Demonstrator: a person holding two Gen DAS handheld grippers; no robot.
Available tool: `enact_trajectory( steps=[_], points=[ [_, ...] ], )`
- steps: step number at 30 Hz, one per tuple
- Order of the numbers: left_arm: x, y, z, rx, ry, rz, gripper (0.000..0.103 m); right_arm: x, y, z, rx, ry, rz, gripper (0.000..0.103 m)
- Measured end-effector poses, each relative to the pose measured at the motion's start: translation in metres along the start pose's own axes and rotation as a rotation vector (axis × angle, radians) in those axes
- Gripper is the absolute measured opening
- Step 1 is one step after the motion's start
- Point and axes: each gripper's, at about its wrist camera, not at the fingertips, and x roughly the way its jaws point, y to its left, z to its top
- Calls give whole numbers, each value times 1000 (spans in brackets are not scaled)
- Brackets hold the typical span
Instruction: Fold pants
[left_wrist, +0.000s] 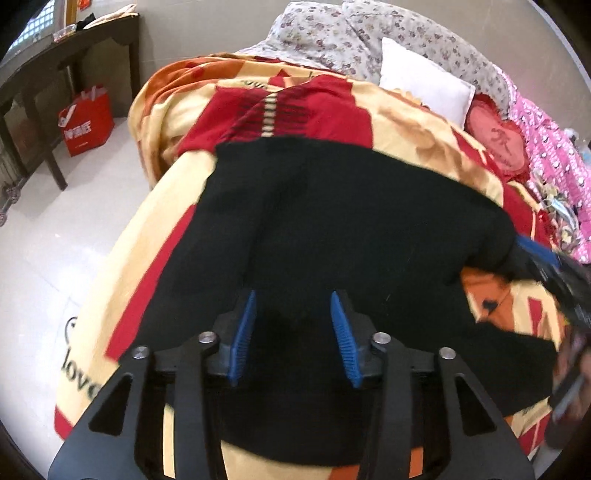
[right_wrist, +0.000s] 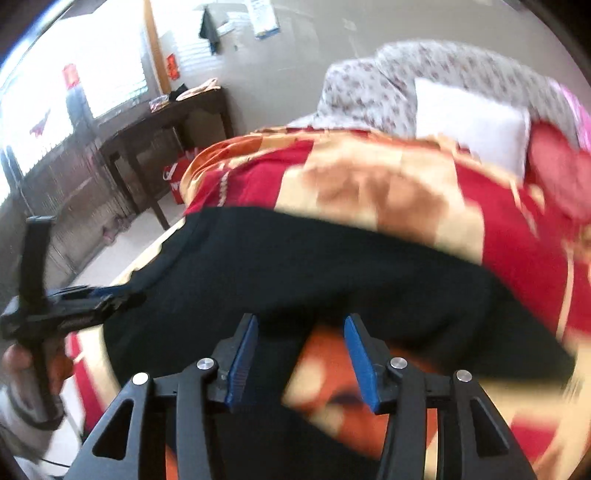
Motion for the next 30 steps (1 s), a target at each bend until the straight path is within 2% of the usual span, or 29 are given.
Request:
enact_trajectory(
  steps=[3,7,11,15,17,18,19,21,24,26,30],
  points=[
    [15,-5,12,5,23,12,42,29,-10,31,-106,35,-28,47],
    [36,-2,22,-3,66,16,42,61,-20,54,-240,87,-17,47],
    [49,4,26,-15,88,9,42,93,-24,63,-367,169,-17,47],
    [53,4,29,-4,85,15,43,114,-31,63,-381,232,16,47],
    [53,4,29,0,81,18,43,115,-30,60,-363,212,27,26],
    [53,5,29,-2,80,16,43,111,-26,58,-359,188,24,12],
    [53,5,29,-5,81,13,43,105,-20,53,-365,160,13,9],
    [50,9,28,-24,85,3,43,92,-9,46,-372,119,-7,6],
    [36,19,26,-61,66,-2,43,54,4,35,-332,61,28,5],
    [18,31,23,-87,23,20,43,25,13,27,-323,28,63,5],
    [-25,68,15,-177,-61,42,43,-38,45,-10,-311,-19,134,5]
  ],
)
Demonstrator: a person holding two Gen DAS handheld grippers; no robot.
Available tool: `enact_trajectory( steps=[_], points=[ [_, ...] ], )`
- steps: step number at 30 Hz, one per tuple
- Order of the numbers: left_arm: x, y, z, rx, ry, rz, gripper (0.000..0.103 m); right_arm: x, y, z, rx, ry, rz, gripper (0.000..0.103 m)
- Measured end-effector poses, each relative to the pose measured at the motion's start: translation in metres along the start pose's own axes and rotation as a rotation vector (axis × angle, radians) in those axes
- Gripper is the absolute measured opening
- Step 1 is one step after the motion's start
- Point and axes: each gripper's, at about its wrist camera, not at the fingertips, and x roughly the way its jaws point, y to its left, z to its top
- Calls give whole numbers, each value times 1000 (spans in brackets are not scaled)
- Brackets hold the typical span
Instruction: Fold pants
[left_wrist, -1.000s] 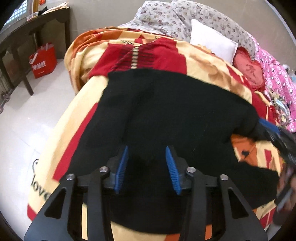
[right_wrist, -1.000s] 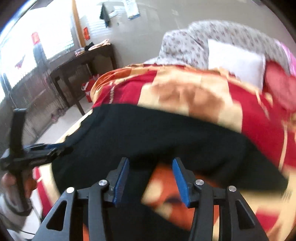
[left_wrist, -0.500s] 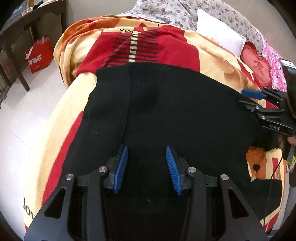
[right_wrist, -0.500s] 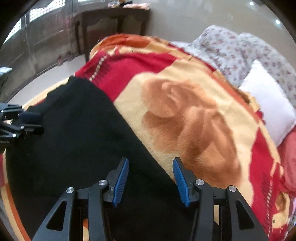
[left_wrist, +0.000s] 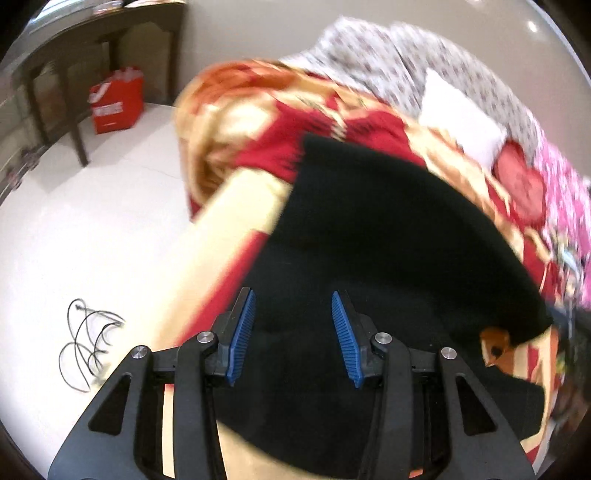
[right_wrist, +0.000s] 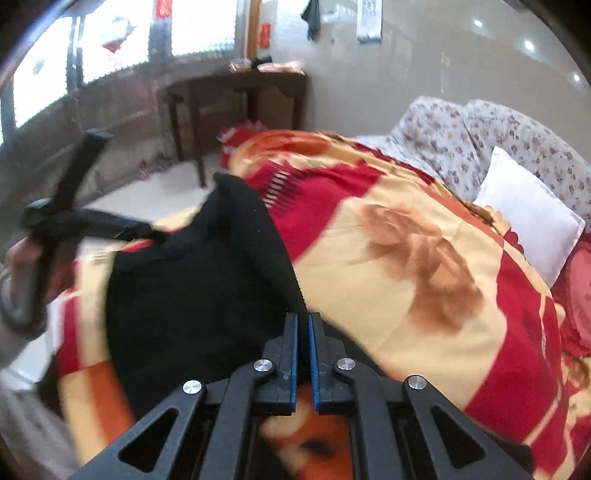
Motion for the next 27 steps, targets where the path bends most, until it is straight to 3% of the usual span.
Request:
enact_trajectory(
  steps=[5,10,13,15,16,17,18,21,27],
  points=[
    [-48,43,-5,-88,-97,50,43,-19,57,-46,69,17,120,5],
    [-64,51,-16,-83,-115,75,43,8,87,-91,152,135,168,5],
    [-57,38,-24,-34,-82,62,43,-2,85,-84,191,84,163,5],
    [-51,26,-32,3,-63,56,43,-14,74,-69,245,6,156,9],
    [-47,21,-34,19,-51,55,43,-16,68,-63,263,-13,131,19],
    [-42,16,-37,32,-37,50,43,-15,62,-57,288,-27,92,37],
    [-37,12,-39,39,-25,42,43,-12,55,-51,326,-31,43,44],
    [-28,8,-43,50,-4,46,43,0,56,-40,352,-17,80,46],
    [-17,19,-42,34,27,81,43,39,121,-24,153,14,146,46]
  ],
)
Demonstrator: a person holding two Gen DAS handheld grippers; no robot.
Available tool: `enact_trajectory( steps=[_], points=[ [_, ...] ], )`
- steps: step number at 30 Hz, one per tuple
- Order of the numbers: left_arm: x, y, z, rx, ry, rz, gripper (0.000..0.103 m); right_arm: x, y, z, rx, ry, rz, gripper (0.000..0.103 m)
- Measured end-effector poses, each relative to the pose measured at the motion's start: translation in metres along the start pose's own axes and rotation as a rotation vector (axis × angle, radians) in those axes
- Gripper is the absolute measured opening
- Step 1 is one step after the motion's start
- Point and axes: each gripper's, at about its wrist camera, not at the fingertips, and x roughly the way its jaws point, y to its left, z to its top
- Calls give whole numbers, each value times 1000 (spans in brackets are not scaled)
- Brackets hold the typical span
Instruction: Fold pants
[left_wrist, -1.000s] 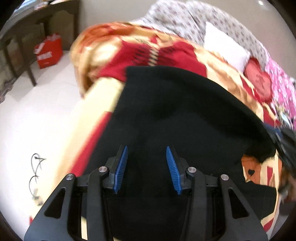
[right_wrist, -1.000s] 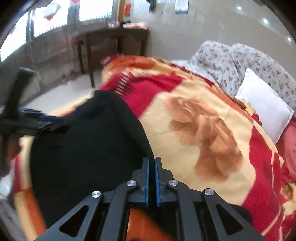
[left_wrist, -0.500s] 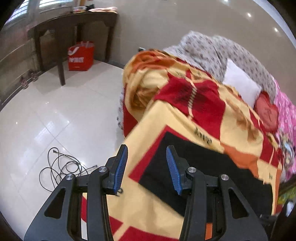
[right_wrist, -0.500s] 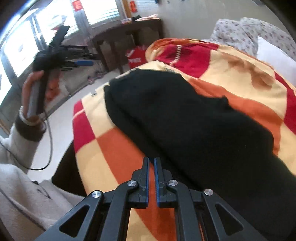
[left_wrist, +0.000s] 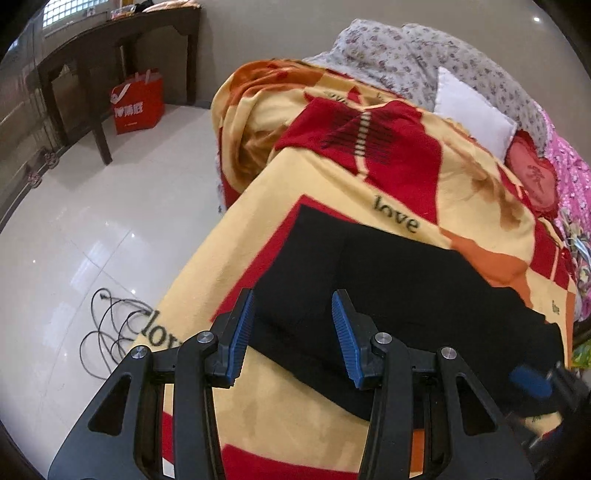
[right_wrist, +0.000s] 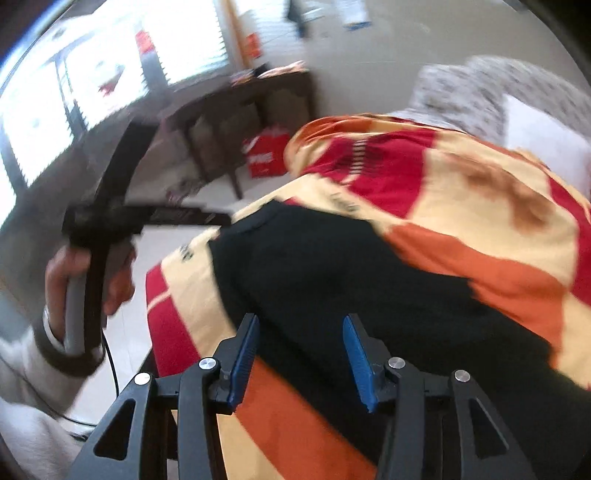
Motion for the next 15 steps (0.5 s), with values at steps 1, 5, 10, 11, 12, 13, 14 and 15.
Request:
enact_trajectory(
  steps=[1,5,10,11,12,13,14,15],
  points=[
    [3,2,1,-5,9,-1,43,9,5,-2,-14,10,15,46],
    [14,6,2,-11,22,18,43,42,21,1,-96,56,-14,46],
    [25,3,2,-2,40,25,43,66,19,0,-194,48,-143,38],
    [26,2,2,0,40,26,43,67,18,-1,-204,39,-154,32],
    [25,2,2,0,40,26,43,69,17,0,-201,39,-151,28],
    [24,2,3,-2,39,24,43,67,15,2,-186,31,-132,18],
    [24,2,3,-5,38,22,43,63,12,5,-150,21,-96,5],
    [21,3,5,-9,33,18,43,59,6,10,-86,18,-37,5]
  ],
)
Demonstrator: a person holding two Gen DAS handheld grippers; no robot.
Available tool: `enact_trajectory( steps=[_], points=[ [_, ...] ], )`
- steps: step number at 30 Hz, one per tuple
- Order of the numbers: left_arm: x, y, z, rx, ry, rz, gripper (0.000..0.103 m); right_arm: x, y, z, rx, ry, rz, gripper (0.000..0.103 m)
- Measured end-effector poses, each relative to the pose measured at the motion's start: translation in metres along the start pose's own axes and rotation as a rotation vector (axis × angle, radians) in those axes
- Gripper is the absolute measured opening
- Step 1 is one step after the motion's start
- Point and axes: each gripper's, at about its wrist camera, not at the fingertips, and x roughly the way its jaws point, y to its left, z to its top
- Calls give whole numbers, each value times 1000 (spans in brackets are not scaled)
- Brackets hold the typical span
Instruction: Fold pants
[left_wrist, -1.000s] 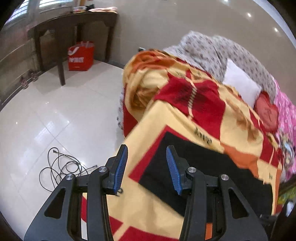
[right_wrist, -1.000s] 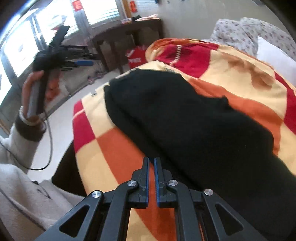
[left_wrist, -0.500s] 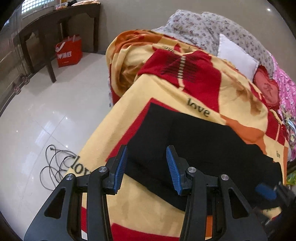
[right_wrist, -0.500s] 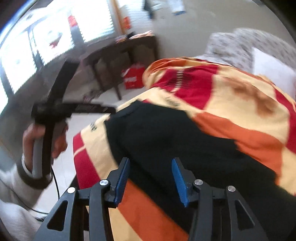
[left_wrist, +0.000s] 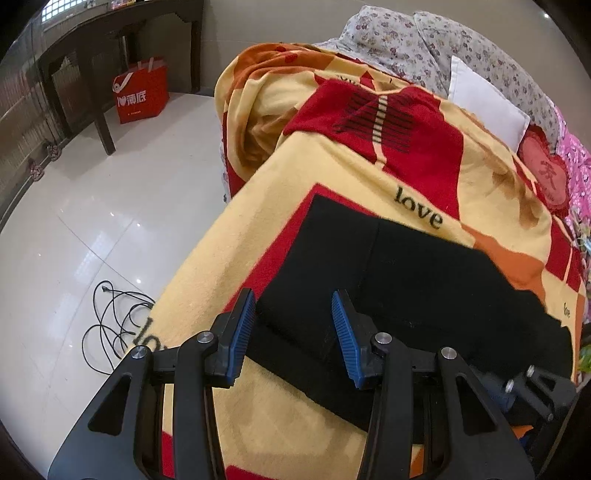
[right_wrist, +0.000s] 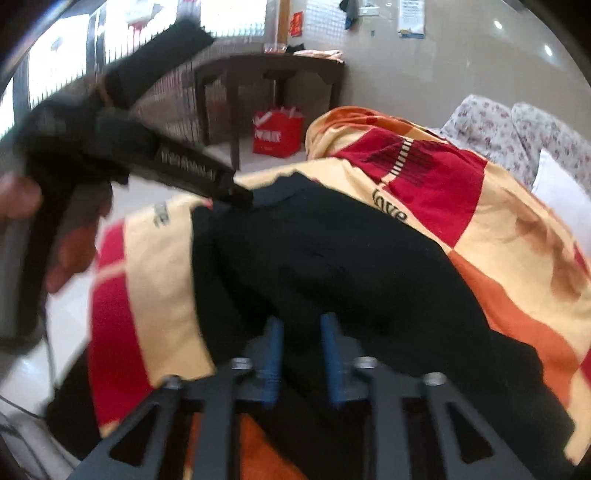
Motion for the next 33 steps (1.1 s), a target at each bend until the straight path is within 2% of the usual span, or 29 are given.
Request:
enact_trajectory(
  steps=[2,6,9,11,14,15,17,19,21,25,27,28,30,33],
  points=[
    [-11,1,3,-10,-26,-13,43,-7,-4,4,61,-2,67,5],
    [-37,1,4,-11,-91,-34,43,-25,9,5,93,-36,164,5],
    [-37,-8,1,1,-99,-35,43,-7,23,-7,78,24,141,5],
    [-30,-16,-1,23,-76,-29,43,2,20,-13,97,54,124,6],
    [-18,-28,-9,63,-43,-33,43,-24,6,-12,143,23,160,13],
    [-16,-31,-10,71,-40,-28,43,-41,-3,-11,158,-8,127,16],
    [-11,-35,-13,78,-37,-23,43,-70,-27,-10,218,-62,52,33],
    [-5,-39,-15,82,-36,-8,43,-88,-60,-10,312,-87,-54,44],
    [-2,-42,-16,85,-41,3,43,-89,-89,-12,390,-75,-139,45],
    [5,-48,-19,103,-47,31,43,-63,-128,-19,505,-29,-169,45],
    [9,-49,-19,111,-45,41,43,-51,-134,-21,502,-15,-148,32],
    [11,-49,-19,115,-42,42,43,-50,-133,-22,487,-8,-180,25],
    [13,-48,-18,111,-45,35,44,-38,-135,-24,469,22,-275,23],
    [16,-47,-17,106,-56,28,46,-29,-141,-29,492,14,-272,23]
  ],
)
